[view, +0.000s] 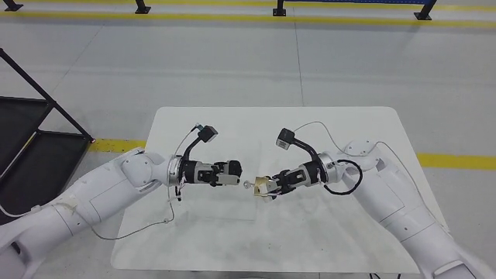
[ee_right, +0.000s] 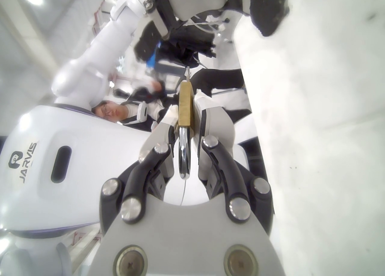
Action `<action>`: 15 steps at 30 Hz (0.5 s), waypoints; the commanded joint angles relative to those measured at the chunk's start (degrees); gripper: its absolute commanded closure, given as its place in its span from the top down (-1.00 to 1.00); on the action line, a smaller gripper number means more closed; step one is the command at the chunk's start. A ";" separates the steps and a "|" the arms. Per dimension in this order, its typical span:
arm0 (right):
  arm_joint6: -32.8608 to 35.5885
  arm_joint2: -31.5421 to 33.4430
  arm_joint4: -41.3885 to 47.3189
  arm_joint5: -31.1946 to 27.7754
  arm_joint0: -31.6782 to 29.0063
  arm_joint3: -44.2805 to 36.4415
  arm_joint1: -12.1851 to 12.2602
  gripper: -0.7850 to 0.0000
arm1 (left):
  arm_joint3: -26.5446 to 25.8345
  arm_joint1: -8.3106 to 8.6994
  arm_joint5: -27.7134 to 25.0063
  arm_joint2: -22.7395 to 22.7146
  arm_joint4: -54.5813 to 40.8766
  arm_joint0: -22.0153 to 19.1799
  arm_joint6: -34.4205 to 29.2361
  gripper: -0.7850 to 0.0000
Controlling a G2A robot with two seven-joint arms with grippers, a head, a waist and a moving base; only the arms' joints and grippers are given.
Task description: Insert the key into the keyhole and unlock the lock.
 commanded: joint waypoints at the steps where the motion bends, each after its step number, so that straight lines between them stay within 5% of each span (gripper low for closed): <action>1: -0.21 -0.15 0.03 -0.01 0.30 0.15 -0.17 -1.00 | 0.39 -0.34 -0.45 -0.37 -0.05 0.29 -0.41 1.00; 8: 0.46 -0.71 0.69 -0.22 1.27 1.70 -0.78 -1.00 | 1.37 -1.25 -2.51 -1.65 -2.91 1.35 -4.78 0.05; 15: 1.51 -1.15 0.97 -0.30 1.89 3.23 -1.24 -1.00 | 2.69 -2.07 -1.67 -3.16 -5.55 1.80 -8.67 -0.08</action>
